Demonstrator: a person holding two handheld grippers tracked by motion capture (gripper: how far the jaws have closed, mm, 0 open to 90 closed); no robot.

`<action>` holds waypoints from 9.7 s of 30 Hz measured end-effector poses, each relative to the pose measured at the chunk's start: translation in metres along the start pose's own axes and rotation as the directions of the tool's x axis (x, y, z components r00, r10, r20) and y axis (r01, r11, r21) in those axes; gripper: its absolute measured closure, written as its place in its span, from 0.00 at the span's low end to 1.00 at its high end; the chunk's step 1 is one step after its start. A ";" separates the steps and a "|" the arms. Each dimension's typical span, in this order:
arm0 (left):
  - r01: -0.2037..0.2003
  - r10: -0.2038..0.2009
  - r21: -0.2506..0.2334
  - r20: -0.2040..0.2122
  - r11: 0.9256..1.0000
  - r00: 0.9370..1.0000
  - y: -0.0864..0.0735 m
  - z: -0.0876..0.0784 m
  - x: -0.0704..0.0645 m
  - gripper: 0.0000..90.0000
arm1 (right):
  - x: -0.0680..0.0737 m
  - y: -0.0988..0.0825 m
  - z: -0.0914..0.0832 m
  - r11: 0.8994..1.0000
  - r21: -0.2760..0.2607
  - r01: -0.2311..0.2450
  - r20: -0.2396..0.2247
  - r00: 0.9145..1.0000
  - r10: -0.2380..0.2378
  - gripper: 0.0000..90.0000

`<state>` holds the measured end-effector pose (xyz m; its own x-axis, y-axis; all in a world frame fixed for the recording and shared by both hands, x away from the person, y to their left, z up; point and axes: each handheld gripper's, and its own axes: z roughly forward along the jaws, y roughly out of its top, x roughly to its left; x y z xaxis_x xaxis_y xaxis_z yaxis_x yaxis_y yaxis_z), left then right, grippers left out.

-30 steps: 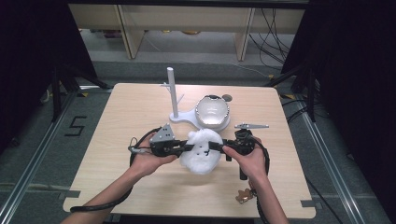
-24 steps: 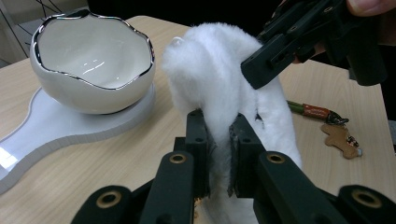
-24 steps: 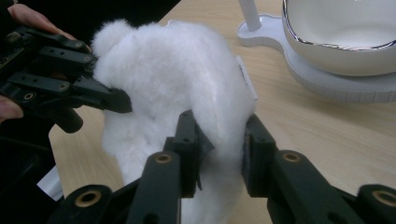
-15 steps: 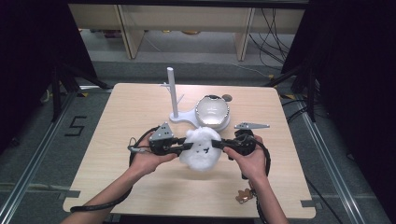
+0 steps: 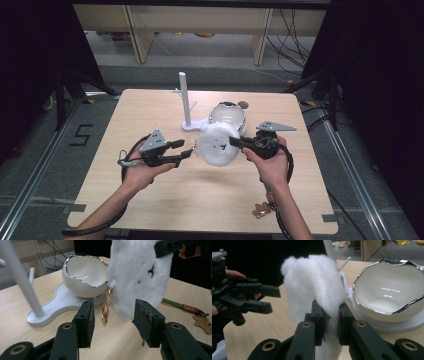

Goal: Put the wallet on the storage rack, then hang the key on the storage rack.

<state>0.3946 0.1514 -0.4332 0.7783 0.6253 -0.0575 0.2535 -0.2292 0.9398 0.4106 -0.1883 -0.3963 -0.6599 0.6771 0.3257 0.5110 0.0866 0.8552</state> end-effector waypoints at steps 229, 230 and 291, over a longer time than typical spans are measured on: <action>0.144 -0.151 -0.045 -0.270 0.989 0.951 -0.108 -0.059 0.017 0.44 | -0.041 -0.080 -0.026 0.567 0.691 -0.449 0.523 0.852 0.037 0.69; 0.142 -0.152 -0.056 -0.261 0.988 0.953 -0.108 -0.058 0.018 0.44 | -0.041 -0.081 -0.026 0.565 0.687 -0.458 0.530 0.847 0.042 0.69; 0.244 -0.261 -0.180 -0.075 0.953 0.963 -0.062 -0.050 0.000 0.47 | 0.020 -0.027 0.030 0.991 0.066 0.116 0.115 0.986 -0.123 0.88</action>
<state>0.3501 0.2024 -0.4743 0.6403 0.7172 -0.2751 0.3279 0.0687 0.9422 0.4000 -0.1557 -0.4252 -0.6499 0.7409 0.1695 0.4664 0.2127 0.8586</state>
